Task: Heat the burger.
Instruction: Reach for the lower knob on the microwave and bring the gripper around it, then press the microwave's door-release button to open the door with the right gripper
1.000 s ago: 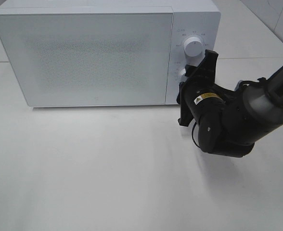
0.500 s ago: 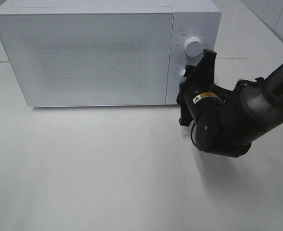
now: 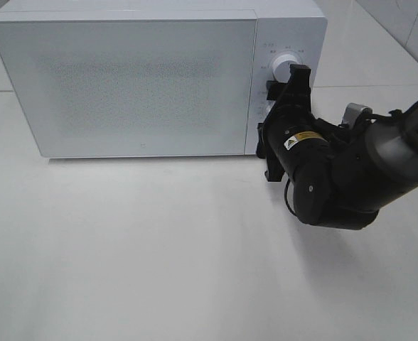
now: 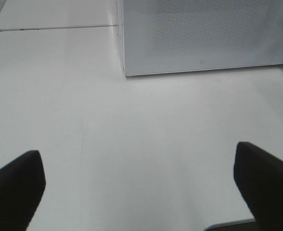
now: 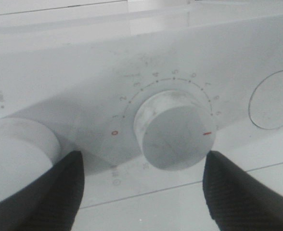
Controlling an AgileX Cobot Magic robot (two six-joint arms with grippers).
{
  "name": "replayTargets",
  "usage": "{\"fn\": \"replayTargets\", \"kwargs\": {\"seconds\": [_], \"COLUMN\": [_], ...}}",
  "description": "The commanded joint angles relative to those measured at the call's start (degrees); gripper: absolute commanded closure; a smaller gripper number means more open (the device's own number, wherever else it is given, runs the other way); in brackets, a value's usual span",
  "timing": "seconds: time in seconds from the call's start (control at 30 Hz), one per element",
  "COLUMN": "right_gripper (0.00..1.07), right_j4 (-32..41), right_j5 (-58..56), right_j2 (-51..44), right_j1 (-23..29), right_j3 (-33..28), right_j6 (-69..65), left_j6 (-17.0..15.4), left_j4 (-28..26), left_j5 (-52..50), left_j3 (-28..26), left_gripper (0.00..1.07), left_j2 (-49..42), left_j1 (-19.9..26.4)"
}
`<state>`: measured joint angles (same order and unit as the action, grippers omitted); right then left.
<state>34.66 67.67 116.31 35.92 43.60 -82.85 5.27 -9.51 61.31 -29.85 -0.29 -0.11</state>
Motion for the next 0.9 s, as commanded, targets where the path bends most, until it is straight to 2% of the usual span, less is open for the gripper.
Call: {"fn": "replayTargets", "kwargs": {"seconds": [0.03,0.17,0.33,0.4,0.5,0.57,0.63,0.67,0.77,0.83,0.9], "right_gripper": [0.37,0.37,0.37,0.37,0.37,0.38,0.38,0.38,0.38,0.38,0.38], "right_j4": [-4.53,-7.22,-8.54,-10.37,-10.43,-10.37,-10.37,-10.43,-10.60,-12.61,-14.04], "right_j5": [3.50,-4.64,-8.82,-16.84,-19.31,-27.56,-29.45,-33.40,-35.12,-43.54,-47.56], "right_j2": [-2.81,-6.13,-8.37,-11.57,-12.55,-16.39,-17.36,-19.14,-20.05,-23.49,-25.04], "right_j1": [-0.46,-0.46,-0.46,-0.57,-0.57,-0.57,-0.57,-1.38,-1.83,-4.41,-5.50], "right_j3": [-2.18,-5.16,-6.82,-7.96,-8.02,-8.02,-8.02,-7.96,-7.91,-7.91,-7.91], "right_j6": [4.35,11.23,15.93,24.01,26.59,37.93,41.02,46.75,48.64,57.87,61.54], "left_j6": [-0.23,-0.23,-0.23,-0.23,-0.23,-0.23,-0.23,-0.23,-0.23,-0.23,-0.23], "left_j4": [-0.17,-0.17,-0.17,-0.17,-0.17,-0.17,-0.17,-0.17,-0.17,-0.17,-0.17], "left_j5": [-0.23,-0.17,-0.17,-0.17,-0.17,-0.17,-0.17,-0.17,-0.17,-0.17,-0.17], "left_j3": [0.23,0.23,0.23,0.23,0.23,0.23,0.23,0.23,0.23,0.23,0.23], "left_gripper": [0.06,0.06,0.06,0.06,0.06,0.06,0.06,0.06,0.06,0.06,0.06], "left_j2": [-0.29,-0.29,-0.29,-0.29,-0.29,-0.29,-0.29,-0.29,-0.29,-0.29,-0.29], "left_j1": [0.17,0.17,0.17,0.17,0.17,0.17,0.17,0.17,0.17,0.17,0.17]}}
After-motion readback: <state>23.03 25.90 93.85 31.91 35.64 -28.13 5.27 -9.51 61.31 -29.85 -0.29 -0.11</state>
